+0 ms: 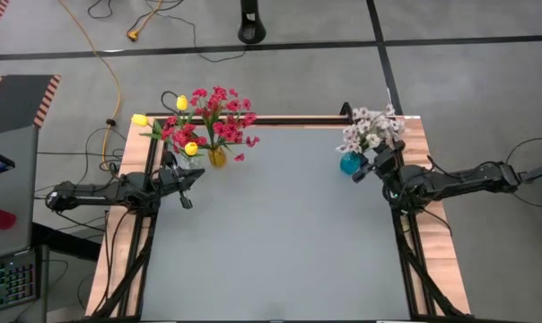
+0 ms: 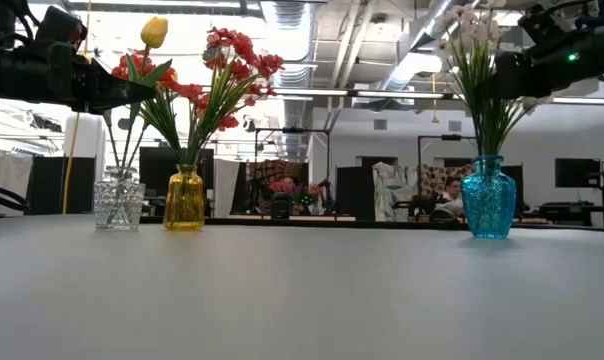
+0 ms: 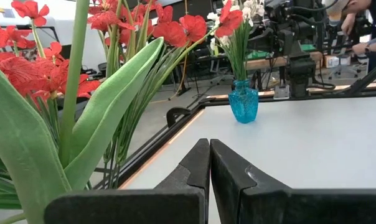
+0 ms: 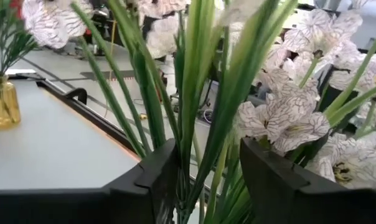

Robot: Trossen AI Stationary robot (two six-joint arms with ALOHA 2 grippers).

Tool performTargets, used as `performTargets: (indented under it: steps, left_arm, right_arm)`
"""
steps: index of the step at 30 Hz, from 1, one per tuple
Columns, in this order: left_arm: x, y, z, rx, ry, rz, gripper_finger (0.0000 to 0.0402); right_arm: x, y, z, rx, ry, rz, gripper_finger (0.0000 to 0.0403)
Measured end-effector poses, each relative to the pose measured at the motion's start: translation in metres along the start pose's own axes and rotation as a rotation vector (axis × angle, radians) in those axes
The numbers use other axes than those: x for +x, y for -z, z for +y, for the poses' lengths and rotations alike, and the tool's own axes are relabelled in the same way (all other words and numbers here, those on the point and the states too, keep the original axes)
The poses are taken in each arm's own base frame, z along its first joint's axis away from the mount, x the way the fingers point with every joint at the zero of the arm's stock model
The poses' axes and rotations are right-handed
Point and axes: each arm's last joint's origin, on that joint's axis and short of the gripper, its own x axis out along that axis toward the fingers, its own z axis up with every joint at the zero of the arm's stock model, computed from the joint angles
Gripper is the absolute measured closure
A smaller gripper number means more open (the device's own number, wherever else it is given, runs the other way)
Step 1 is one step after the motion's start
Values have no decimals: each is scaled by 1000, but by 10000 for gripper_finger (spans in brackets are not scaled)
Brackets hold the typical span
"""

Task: Sort flowers into vase by color
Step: Put the white flowers into the blue vase

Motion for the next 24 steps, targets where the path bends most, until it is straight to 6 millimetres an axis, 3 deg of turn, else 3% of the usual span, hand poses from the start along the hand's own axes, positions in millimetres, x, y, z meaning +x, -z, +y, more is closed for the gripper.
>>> performTargets:
  steps: [8, 24]
  left_arm:
    - [0, 0, 0, -1, 0, 0, 401]
    - [0, 0, 0, -2, 0, 0, 401]
  right_arm:
    - [0, -10, -4, 34, 14, 30, 197]
    - [5, -31, -13, 86, -75, 303, 197]
